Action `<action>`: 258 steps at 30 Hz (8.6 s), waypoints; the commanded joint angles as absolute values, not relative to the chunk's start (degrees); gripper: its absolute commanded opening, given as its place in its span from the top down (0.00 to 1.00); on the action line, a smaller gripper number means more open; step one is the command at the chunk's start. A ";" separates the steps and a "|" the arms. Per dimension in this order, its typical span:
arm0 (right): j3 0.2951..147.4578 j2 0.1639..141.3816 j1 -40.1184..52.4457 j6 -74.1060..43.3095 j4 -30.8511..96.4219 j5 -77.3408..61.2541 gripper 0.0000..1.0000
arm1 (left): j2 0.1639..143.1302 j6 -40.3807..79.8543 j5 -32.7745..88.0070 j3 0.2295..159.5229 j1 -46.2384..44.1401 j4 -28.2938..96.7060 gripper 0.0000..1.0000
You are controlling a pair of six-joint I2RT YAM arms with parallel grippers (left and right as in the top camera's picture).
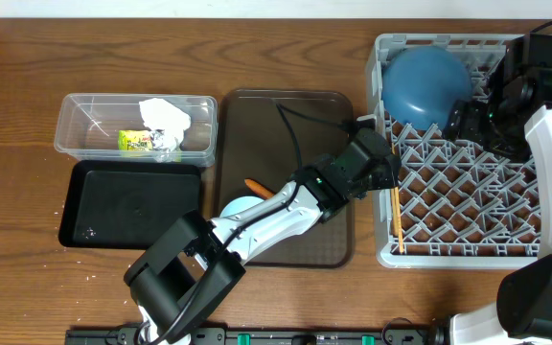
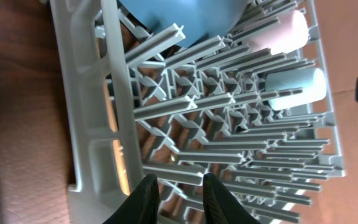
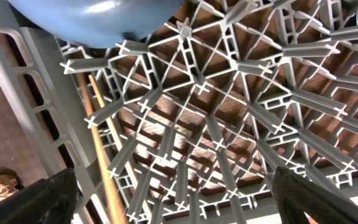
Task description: Sort waste into correct bins and load items into the dishwasher rack
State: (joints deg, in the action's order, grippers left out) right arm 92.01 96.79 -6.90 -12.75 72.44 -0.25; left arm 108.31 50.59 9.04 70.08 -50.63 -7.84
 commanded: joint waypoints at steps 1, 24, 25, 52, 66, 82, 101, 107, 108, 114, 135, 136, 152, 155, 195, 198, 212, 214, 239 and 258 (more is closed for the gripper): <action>91.79 96.44 -7.22 -12.08 72.62 -0.25 0.07 | 106.89 40.38 8.01 70.11 -49.60 -5.69 0.75; 91.79 96.44 -6.63 -11.90 72.20 -0.97 0.05 | 90.74 27.49 3.03 68.20 -31.29 34.63 0.62; 91.79 96.44 -6.63 -11.90 72.23 -0.95 0.05 | 91.44 28.60 3.03 68.07 -31.55 34.63 0.62; 91.79 96.44 -6.68 -11.90 72.05 -0.93 0.04 | 108.49 32.03 8.36 68.03 -38.59 31.59 0.44; 91.79 96.44 -6.70 -11.88 72.27 -0.93 0.04 | 110.37 31.73 5.69 69.06 -38.26 30.35 0.56; 91.79 96.44 -6.72 -11.60 72.20 -0.89 0.04 | 86.98 27.64 -1.65 69.23 -18.31 38.37 0.64; 91.79 96.44 -6.72 -11.51 72.07 -0.91 0.04 | 90.63 29.65 -6.70 67.18 9.56 50.81 0.62; 91.79 96.44 -6.74 -11.51 72.20 -0.89 0.04 | 91.42 29.65 -6.70 67.18 9.85 50.92 0.54; 91.79 96.44 -6.72 -11.49 72.18 -0.91 0.04 | 91.42 29.65 -6.68 67.18 9.85 51.03 0.51; 91.79 96.44 -6.72 -11.51 72.03 -0.91 0.04 | 90.59 28.62 2.63 67.18 9.76 52.23 0.50; 91.79 96.44 -6.72 -11.49 71.66 -0.89 0.03 | 89.10 26.61 8.71 65.87 -12.43 60.10 0.46; 91.79 96.44 -6.72 -11.51 71.70 -0.91 0.04 | 89.10 26.63 7.57 65.30 -12.86 60.38 0.46; 91.79 96.44 -6.72 -11.49 71.81 -0.89 0.04 | 89.06 22.92 7.35 58.72 -13.32 56.93 0.50; 91.79 96.44 -6.72 -11.49 71.83 -0.89 0.04 | 88.73 22.94 7.38 58.87 -13.32 56.88 0.50; 91.79 96.44 -6.72 -11.49 72.66 -0.91 0.03 | 92.53 7.27 5.30 59.46 -42.57 52.38 0.50; 91.79 96.44 -6.74 -11.46 72.69 -0.89 0.03 | 94.24 7.27 5.32 59.46 -42.57 52.38 0.50; 91.79 96.44 -6.72 -11.46 72.69 -0.89 0.03 | 97.93 7.31 5.02 59.46 -42.57 51.81 0.65; 91.79 96.44 -6.72 -11.46 72.69 -0.91 0.03 | 97.95 7.35 3.36 59.46 -42.57 51.70 0.66; 91.79 96.44 -6.74 -11.05 73.01 -0.86 0.03 | 97.69 7.55 -3.95 59.94 -42.50 48.07 0.94; 91.79 96.44 -6.74 -11.05 73.01 -0.89 0.03 | 84.99 7.25 -3.92 61.87 -34.72 49.93 0.94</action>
State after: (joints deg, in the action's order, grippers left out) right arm 91.85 96.79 -6.87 -11.68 72.88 -0.49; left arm 87.79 7.46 -3.01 59.94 -36.75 49.39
